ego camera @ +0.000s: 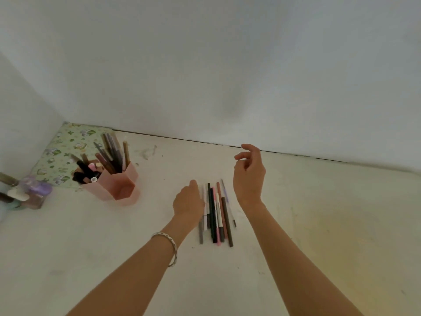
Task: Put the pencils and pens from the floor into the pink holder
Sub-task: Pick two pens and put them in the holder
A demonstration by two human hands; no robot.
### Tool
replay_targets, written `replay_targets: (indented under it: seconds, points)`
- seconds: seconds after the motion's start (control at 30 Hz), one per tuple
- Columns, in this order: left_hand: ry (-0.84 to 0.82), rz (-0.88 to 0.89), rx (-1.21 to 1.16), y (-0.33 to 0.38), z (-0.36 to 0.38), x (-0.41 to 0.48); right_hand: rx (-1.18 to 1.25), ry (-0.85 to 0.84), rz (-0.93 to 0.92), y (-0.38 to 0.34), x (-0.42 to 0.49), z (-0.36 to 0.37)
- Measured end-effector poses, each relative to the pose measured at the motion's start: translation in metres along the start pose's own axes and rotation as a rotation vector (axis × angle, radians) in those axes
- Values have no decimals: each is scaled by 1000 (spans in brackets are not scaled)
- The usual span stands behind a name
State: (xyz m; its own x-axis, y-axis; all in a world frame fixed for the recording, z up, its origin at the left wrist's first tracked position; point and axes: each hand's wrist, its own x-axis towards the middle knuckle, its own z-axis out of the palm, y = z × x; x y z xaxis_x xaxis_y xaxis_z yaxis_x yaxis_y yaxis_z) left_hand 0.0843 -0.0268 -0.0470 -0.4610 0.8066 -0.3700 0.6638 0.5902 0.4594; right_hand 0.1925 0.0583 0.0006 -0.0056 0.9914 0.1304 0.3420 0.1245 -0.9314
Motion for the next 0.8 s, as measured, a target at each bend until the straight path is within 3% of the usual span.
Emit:
replay_targets:
  seconds: [0.1,0.27,0.33,0.6,0.7,0.8]
  points:
    - [41,28,-22,-2,-4,2,-135,-72,31,18,-3,-6]
    - [250,72,-216,-2,-39,13,-552,-422,210,49,-12,-10]
    - [313,88,-265,-1,-56,16,-663,-480,203,54,-20,-6]
    - [494,202,-421,1,-105,4,-757,-432,238,51,-22,17]
    - [710,269,-442,-17,-150,3,-633,-328,140,35,-8,16]
    - [872,228,-417,-45,-192,6,-321,-148,-24,2,4,24]
